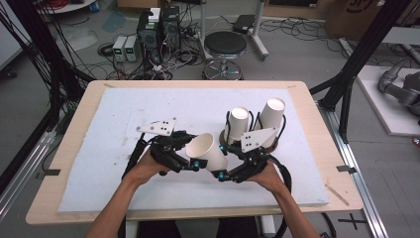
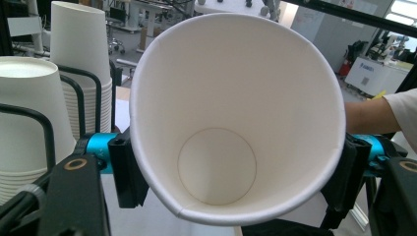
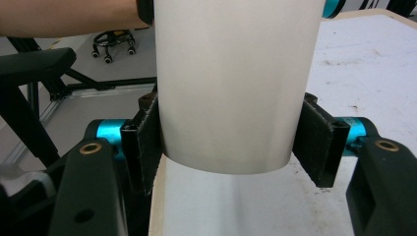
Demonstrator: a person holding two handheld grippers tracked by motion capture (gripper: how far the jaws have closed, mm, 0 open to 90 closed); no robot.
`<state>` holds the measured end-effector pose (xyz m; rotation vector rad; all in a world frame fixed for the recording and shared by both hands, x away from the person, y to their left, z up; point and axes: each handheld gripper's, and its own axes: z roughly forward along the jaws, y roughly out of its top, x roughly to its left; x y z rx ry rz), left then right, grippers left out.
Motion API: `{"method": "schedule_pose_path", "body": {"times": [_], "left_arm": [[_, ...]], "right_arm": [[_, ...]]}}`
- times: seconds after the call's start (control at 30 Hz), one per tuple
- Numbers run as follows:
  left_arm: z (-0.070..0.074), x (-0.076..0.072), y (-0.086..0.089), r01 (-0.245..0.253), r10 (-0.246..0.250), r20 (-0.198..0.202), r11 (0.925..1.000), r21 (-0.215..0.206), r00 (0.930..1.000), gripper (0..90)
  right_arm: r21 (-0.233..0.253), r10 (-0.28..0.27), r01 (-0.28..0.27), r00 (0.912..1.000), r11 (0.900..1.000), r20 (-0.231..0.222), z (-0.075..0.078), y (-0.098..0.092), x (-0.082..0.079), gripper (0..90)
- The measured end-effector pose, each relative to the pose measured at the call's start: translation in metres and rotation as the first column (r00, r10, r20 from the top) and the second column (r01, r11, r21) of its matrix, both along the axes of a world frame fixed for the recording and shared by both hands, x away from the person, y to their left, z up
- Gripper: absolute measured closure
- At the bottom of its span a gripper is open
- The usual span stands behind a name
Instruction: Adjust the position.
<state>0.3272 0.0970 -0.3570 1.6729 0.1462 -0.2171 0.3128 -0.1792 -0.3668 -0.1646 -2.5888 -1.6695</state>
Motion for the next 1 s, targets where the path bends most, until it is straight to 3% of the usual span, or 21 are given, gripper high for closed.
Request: {"method": "schedule_pose_path", "body": {"times": [1.0], "left_arm": [[0.0009, -0.0018, 0.0002, -0.007, 0.007, 0.011, 0.9998, 0.017, 0.9999, 31.9]], "right_arm": [[-0.011, 0.004, -0.004, 1.0000, 1.000, 0.004, -0.0008, 0.0007, -0.0004, 36.0]]}}
